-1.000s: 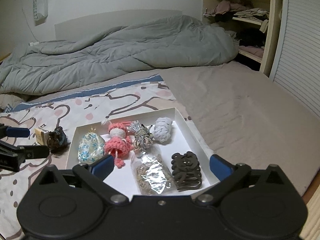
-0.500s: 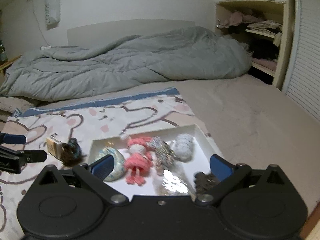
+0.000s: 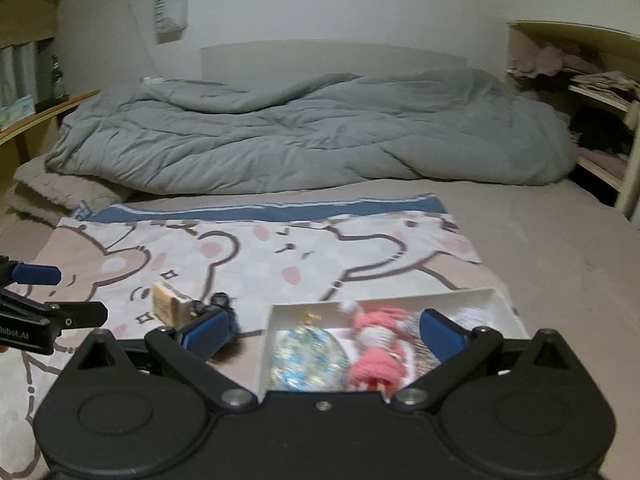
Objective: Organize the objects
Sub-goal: 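Withdraw both tools from the box toward the tissue pack and scrunchie, then grasp the yellow tissue pack with the left tool while the right tool grasps the crocheted scrunchie, then lift and carry the tissue pack and scrunchie toward the white box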
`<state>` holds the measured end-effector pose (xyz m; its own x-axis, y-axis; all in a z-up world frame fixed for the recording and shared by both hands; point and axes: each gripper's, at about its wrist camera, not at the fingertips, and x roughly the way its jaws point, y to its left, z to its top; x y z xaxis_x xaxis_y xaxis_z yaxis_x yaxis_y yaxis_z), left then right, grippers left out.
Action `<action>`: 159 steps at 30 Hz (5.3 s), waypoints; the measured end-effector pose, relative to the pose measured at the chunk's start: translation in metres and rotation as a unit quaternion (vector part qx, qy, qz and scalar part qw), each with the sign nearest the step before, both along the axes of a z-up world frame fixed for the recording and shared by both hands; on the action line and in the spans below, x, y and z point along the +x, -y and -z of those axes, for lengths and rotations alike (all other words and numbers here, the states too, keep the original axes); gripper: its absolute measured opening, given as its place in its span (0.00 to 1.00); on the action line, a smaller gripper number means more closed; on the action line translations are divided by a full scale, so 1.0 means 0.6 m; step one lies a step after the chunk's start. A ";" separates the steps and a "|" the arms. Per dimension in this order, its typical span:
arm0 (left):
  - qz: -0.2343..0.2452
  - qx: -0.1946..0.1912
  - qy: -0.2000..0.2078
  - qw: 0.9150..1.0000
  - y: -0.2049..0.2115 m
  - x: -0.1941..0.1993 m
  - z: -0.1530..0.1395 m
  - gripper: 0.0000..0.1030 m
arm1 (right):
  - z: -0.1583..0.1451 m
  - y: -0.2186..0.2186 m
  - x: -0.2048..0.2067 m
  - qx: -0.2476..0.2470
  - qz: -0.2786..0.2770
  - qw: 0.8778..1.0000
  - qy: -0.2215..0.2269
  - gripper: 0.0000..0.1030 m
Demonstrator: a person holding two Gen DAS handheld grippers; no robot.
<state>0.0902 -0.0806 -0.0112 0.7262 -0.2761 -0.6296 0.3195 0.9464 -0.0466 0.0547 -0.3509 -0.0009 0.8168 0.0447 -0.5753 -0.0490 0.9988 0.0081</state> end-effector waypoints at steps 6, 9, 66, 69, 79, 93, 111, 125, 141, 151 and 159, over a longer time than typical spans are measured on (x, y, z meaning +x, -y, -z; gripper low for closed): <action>-0.031 -0.003 0.000 1.000 -0.044 0.016 0.006 1.00 | 0.010 -0.044 0.044 0.013 -0.021 1.000 0.003 1.00; -0.053 -0.015 -0.011 0.998 -0.067 0.035 0.011 1.00 | 0.021 -0.061 0.069 0.017 -0.035 0.999 -0.001 1.00; -0.221 -0.067 -0.120 0.966 -0.114 0.199 0.123 1.00 | 0.211 -0.207 0.205 -0.046 -0.191 0.979 -0.058 0.60; -0.156 -0.059 -0.147 0.975 -0.094 0.207 0.132 1.00 | 0.212 -0.216 0.202 -0.074 -0.197 0.976 -0.058 0.43; -0.007 0.019 -0.163 0.986 -0.040 0.205 0.162 0.84 | 0.195 -0.175 0.215 -0.042 -0.177 0.980 -0.084 0.13; 0.015 0.071 -0.162 0.984 -0.018 0.207 0.191 0.69 | 0.186 -0.164 0.221 -0.022 -0.179 0.980 -0.085 0.06; -0.025 0.052 -0.141 0.988 -0.045 0.176 0.153 0.87 | 0.114 -0.167 0.185 -0.006 -0.180 0.982 -0.049 0.03; 0.004 0.067 -0.151 0.986 -0.042 0.214 0.209 0.93 | 0.153 -0.177 0.202 0.018 -0.192 0.975 -0.114 0.04; 0.007 0.061 -0.185 0.981 -0.047 0.224 0.231 0.75 | 0.204 -0.184 0.213 -0.012 -0.186 0.971 -0.153 0.57; -0.014 0.057 -0.172 0.983 -0.049 0.209 0.206 0.75 | 0.190 -0.186 0.206 -0.026 -0.198 0.970 -0.136 0.15; -0.024 0.042 -0.154 0.987 -0.054 0.174 0.160 0.75 | 0.156 -0.185 0.187 -0.031 -0.189 0.975 -0.112 0.14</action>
<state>0.1948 -0.0483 -0.1072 0.5082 -0.1834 -0.8415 0.2577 0.9647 -0.0546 0.1667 -0.2397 -0.0947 0.6014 0.2784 -0.7489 -0.4180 0.9085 0.0020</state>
